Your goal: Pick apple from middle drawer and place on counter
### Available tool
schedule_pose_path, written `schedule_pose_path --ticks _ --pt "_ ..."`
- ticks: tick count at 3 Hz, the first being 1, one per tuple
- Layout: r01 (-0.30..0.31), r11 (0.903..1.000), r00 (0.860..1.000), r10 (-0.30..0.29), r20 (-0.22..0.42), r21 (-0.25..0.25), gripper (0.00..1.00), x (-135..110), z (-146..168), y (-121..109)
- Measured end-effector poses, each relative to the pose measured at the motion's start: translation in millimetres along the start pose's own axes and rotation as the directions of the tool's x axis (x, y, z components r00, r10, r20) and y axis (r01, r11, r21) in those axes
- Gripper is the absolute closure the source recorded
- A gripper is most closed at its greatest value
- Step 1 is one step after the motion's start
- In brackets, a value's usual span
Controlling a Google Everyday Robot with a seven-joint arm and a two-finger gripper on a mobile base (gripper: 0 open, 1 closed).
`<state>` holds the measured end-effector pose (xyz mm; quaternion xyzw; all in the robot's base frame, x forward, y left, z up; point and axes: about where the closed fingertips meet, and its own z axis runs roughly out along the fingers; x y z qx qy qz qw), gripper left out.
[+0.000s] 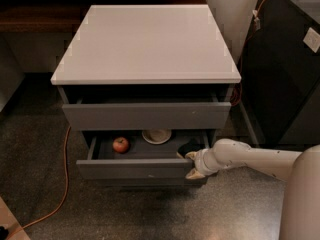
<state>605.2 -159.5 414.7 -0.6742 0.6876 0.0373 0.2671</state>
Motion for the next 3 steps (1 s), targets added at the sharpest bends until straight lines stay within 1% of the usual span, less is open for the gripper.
schedule_pose_path --ticks 1,2,3 --pt "0.0 1.0 1.0 0.0 0.0 0.0 0.0 0 -1 0" --pt "0.022 0.9998 0.999 -0.022 0.029 0.004 0.0 -9 -19 12" --pt "0.054 0.9985 0.996 -0.055 0.074 0.01 0.03 -25 -49 28"
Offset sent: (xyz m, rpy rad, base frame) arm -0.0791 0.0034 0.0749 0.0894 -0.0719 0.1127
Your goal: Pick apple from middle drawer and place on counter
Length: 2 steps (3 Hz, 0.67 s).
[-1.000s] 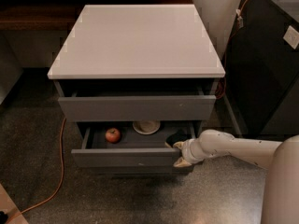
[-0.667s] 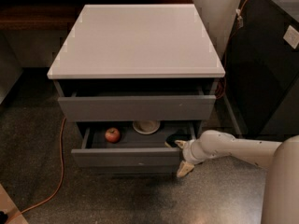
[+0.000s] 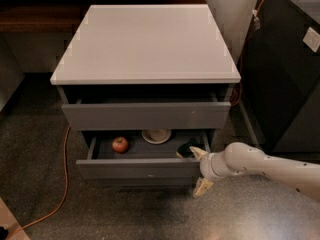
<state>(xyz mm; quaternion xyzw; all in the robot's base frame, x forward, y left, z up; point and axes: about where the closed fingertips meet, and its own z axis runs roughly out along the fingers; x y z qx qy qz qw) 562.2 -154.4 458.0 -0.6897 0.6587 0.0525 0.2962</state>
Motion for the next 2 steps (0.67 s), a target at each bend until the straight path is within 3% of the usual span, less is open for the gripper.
schedule_pose_path --ticks 2 --pt "0.024 0.9996 0.996 -0.022 0.085 -0.017 0.64 -43 -34 -17"
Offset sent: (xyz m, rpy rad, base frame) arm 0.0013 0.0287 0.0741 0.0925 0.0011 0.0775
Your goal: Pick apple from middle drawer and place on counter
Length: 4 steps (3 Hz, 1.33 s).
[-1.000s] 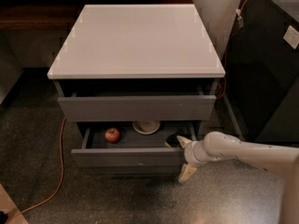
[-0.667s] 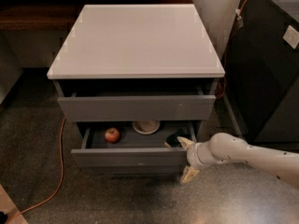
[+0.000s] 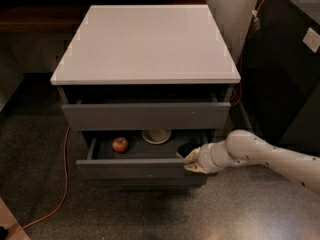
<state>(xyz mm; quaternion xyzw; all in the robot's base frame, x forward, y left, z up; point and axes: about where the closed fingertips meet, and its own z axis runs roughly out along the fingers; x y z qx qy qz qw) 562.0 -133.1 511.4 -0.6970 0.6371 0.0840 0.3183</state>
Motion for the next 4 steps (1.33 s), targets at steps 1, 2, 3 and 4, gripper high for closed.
schedule_pose_path --ticks 1,2,3,4 --pt "-0.009 0.9999 1.0 0.009 -0.008 -0.009 0.87 -4 7 -19" --pt "-0.021 0.9998 1.0 0.021 -0.022 0.004 1.0 -1 20 -43" --pt "-0.03 0.9992 0.999 0.031 -0.033 0.026 1.0 5 37 -65" --pt "-0.032 0.9979 0.998 0.035 -0.054 0.056 1.0 13 56 -79"
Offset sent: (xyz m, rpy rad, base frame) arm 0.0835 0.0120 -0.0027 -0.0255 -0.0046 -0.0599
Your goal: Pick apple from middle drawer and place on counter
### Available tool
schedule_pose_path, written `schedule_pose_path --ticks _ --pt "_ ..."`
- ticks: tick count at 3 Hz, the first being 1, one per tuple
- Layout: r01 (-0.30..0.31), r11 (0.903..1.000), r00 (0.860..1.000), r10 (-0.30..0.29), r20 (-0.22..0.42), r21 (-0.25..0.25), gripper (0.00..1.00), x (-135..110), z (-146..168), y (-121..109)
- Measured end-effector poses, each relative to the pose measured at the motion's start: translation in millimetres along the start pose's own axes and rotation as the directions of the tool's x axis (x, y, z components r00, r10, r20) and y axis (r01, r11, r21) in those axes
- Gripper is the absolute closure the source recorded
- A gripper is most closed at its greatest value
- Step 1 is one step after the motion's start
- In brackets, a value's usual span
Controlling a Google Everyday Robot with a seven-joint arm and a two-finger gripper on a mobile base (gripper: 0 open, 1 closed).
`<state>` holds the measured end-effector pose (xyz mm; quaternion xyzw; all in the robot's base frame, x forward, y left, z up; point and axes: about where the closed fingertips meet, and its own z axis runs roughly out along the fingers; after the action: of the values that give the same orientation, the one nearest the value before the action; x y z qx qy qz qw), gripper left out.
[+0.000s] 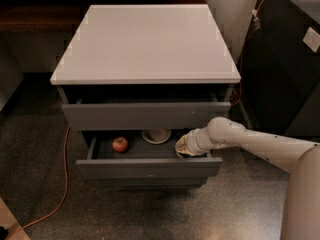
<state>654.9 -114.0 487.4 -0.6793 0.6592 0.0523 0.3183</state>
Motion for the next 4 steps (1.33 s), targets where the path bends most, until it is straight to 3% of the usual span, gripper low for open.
schedule_pose_path --ticks 4 --pt "0.004 0.9996 0.996 -0.002 -0.092 0.029 1.0 26 47 -10"
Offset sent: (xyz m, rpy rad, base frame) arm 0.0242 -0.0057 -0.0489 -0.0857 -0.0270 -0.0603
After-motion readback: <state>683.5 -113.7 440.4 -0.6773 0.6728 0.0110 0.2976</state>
